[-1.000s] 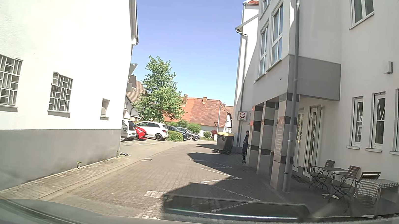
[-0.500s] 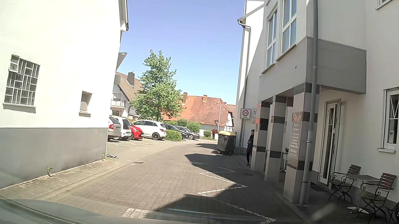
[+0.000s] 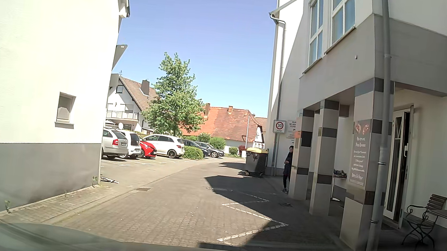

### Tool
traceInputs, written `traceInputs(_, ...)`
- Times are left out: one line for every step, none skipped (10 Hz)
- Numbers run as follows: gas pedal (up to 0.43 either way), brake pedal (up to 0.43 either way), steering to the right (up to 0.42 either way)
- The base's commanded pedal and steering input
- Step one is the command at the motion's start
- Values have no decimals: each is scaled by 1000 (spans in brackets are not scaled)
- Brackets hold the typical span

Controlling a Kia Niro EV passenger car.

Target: Follow the waypoints while adhering to traffic rules and regulations

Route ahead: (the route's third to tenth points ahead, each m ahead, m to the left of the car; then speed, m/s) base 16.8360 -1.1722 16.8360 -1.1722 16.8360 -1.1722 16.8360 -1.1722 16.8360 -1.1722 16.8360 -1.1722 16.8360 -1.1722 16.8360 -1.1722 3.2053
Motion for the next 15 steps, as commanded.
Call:
traceInputs(0,30,-28)
traceInputs(0,30,-28)
traceInputs(0,30,-29)
traceInputs(0,30,-28)
traceInputs(0,30,-26)
traceInputs(0,30,-26)
traceInputs(0,30,-27)
traceInputs(0,30,-29)
traceInputs(0,30,-29)
traceInputs(0,30,-26)
traceInputs(0,30,-23)
traceInputs(0,30,-22)
traceInputs(0,30,-20)
traceInputs(0,30,-14)
traceInputs(0,30,-15)
